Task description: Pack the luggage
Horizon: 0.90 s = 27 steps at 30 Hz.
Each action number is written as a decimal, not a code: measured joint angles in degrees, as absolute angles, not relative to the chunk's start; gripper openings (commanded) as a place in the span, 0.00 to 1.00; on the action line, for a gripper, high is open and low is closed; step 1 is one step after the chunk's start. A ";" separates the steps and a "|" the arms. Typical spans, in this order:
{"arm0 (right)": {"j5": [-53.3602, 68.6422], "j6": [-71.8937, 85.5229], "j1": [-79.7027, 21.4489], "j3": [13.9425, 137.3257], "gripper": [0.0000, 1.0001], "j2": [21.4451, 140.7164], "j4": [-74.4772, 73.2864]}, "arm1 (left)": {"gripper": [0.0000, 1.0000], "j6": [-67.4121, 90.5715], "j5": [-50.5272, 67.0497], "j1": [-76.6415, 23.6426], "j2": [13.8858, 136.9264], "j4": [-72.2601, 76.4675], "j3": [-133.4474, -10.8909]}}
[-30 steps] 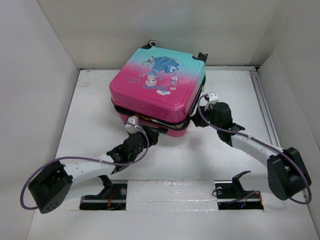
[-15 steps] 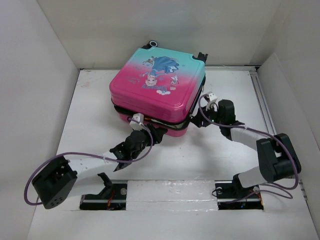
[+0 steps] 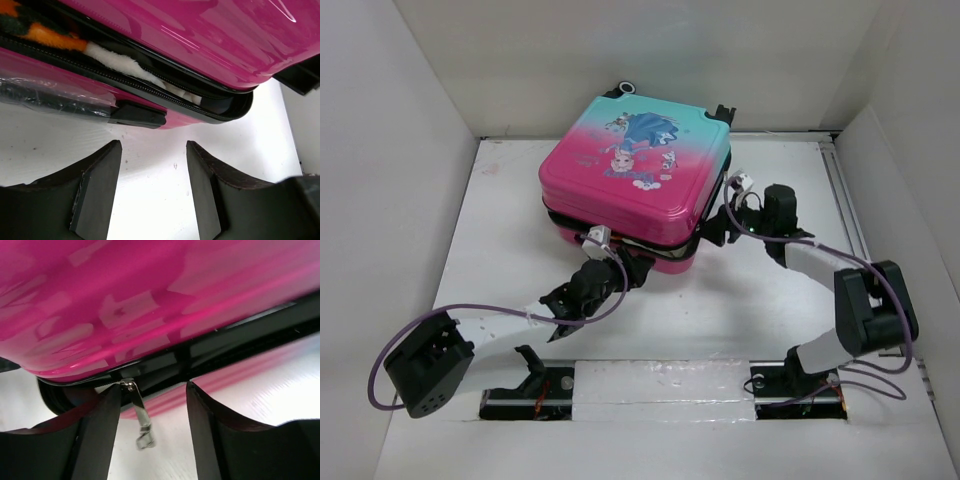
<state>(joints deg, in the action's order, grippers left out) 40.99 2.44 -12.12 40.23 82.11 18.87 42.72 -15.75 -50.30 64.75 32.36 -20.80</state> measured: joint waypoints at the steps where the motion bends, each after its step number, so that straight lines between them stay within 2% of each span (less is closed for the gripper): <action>1: 43.75 2.31 -11.55 42.30 0.58 84.90 18.83 | 0.50 42.61 -15.42 -50.30 64.75 32.36 -20.80; 4: 50.30 2.39 -10.24 43.42 0.61 87.55 19.97 | 0.48 42.44 -14.98 -50.61 64.75 32.40 -20.82; 14: 57.82 10.07 -7.84 38.54 0.61 91.02 33.71 | 0.47 41.71 -14.11 -53.15 69.21 33.65 -23.09; 18: 57.98 12.25 -7.88 37.30 0.44 91.02 35.92 | 0.47 41.15 -14.11 -53.17 70.30 34.09 -24.45; 22: 57.82 14.00 -7.88 36.38 0.18 90.37 37.01 | 0.46 40.69 -14.15 -53.15 72.16 34.70 -25.98; 27: 55.27 15.16 -8.40 33.93 0.00 87.72 37.45 | 0.45 40.01 -14.74 -53.15 76.14 35.20 -28.49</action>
